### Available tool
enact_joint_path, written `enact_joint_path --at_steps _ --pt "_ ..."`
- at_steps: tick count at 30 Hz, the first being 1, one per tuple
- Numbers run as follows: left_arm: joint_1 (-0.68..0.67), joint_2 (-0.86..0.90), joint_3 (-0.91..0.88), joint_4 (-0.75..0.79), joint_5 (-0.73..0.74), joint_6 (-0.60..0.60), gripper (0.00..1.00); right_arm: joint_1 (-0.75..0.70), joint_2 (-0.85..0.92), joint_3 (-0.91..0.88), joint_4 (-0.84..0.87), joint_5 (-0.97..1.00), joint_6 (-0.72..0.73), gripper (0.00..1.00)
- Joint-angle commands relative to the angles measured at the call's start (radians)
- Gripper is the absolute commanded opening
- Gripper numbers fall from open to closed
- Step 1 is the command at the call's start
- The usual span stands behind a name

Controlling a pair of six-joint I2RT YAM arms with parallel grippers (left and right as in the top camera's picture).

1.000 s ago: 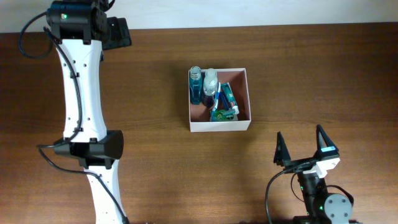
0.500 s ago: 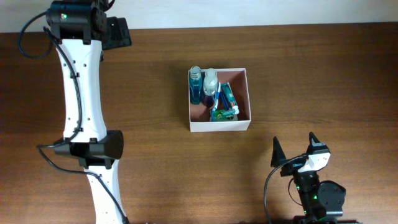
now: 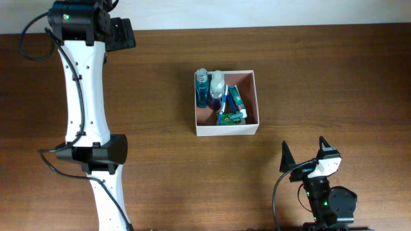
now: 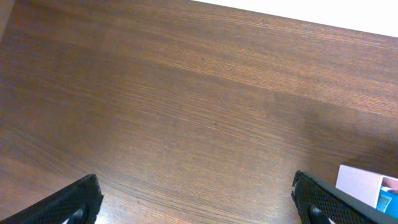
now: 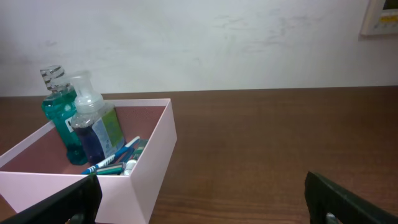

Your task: Pack container

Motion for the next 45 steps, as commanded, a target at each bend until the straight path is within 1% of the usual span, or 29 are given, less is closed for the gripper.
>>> enact_joint_path --at_steps 1,12,15,18,20,23,26,32,35,39,45 --pt "0.002 -0.019 -0.002 -0.001 0.000 -0.006 0.99 -0.005 -0.012 -0.005 -0.006 0.009 -0.007 0.99" --pt "-0.002 -0.019 -0.002 -0.001 0.000 -0.006 0.99 -0.005 -0.012 -0.005 -0.006 0.009 -0.007 0.99" --pt "-0.017 -0.043 -0.007 -0.001 -0.008 -0.005 0.99 -0.005 -0.012 -0.005 -0.006 0.009 -0.007 0.99" --pt "-0.037 -0.128 -0.099 0.000 -0.008 -0.005 0.99 -0.005 -0.012 -0.005 -0.006 0.009 -0.007 0.99" --pt "-0.054 -0.224 -0.229 0.003 -0.008 -0.005 0.99 -0.005 -0.012 -0.005 -0.006 0.009 -0.007 0.99" --pt "-0.077 -0.389 -0.476 0.102 -0.010 -0.005 1.00 -0.005 -0.012 -0.005 -0.006 0.009 -0.007 0.99" --pt "-0.093 -0.562 -0.745 0.274 -0.012 -0.005 0.99 -0.005 -0.012 -0.005 -0.006 0.009 -0.007 0.99" --pt "-0.103 -0.969 -1.338 0.716 -0.012 -0.005 0.99 -0.005 -0.012 -0.005 -0.006 0.009 -0.007 0.99" --pt "-0.103 -1.153 -1.582 0.890 -0.016 -0.005 0.99 -0.005 -0.012 -0.005 -0.006 0.009 -0.007 0.99" --pt "-0.103 -1.391 -1.873 1.107 -0.015 -0.005 0.99 -0.005 -0.012 -0.005 -0.006 0.009 -0.007 0.99" --pt "-0.103 -1.670 -2.193 1.371 -0.015 -0.005 0.99 -0.005 -0.012 -0.005 -0.006 0.009 -0.007 0.99"
